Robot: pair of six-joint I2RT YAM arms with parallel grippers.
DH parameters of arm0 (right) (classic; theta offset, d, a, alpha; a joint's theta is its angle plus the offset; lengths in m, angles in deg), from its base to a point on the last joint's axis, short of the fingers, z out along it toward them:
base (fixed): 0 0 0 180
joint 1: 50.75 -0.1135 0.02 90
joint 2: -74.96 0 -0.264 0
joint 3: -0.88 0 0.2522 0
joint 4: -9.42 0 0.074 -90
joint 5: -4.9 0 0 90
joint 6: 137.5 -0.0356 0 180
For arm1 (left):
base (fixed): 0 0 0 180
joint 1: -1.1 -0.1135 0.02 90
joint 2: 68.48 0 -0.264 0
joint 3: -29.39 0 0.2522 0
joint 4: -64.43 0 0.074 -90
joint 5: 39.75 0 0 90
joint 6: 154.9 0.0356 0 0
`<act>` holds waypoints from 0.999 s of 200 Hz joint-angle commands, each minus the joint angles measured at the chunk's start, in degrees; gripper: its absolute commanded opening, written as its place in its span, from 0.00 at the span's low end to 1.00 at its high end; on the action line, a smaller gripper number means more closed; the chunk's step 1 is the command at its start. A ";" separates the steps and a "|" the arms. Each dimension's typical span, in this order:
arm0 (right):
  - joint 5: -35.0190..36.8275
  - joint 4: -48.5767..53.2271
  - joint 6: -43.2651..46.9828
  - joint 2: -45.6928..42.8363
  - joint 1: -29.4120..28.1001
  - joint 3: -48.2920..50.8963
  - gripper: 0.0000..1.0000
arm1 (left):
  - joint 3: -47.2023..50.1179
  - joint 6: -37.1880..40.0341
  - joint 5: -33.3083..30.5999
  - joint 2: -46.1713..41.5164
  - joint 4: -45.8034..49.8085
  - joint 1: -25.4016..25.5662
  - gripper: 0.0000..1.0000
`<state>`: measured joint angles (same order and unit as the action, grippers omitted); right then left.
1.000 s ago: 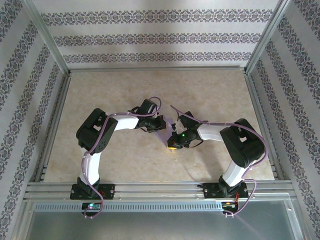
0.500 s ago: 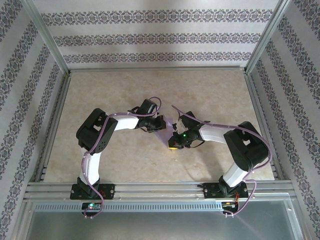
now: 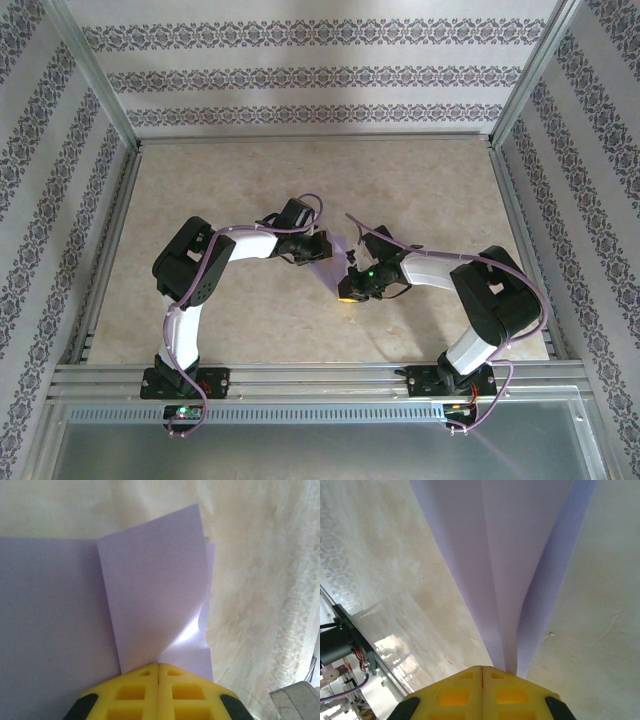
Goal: Fold a paper plane with a square sheet of paper (fold left side to right side)
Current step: Fourth fold the wing at the center of the table.
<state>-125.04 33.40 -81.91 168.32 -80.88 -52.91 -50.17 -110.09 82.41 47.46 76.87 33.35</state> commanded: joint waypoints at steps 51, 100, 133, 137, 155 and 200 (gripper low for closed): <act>0.84 -1.66 -0.35 1.60 1.20 2.14 0.04 | 1.07 1.52 -4.11 3.42 5.62 0.19 0.04; -0.13 -2.13 -0.05 2.35 1.30 2.55 0.04 | 1.20 1.51 -4.17 3.42 5.54 0.24 0.04; -0.59 -2.54 -0.02 3.10 1.30 2.80 0.04 | 1.28 1.51 -4.18 3.42 5.54 0.17 0.04; -0.66 -2.58 0.04 3.14 1.30 2.93 0.04 | 1.23 1.51 -4.13 3.42 5.54 0.19 0.04; -0.88 -2.80 -0.04 3.32 1.35 3.44 0.04 | 1.28 1.52 -4.29 3.42 5.53 0.18 0.04; -1.45 -2.66 -0.87 1.49 1.21 6.19 0.03 | 1.41 1.45 -4.53 3.50 5.42 0.23 0.04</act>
<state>-127.23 27.91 -82.04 169.94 -79.72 -49.89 -50.17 -110.07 82.41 47.48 76.87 33.35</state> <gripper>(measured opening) 0.060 0.054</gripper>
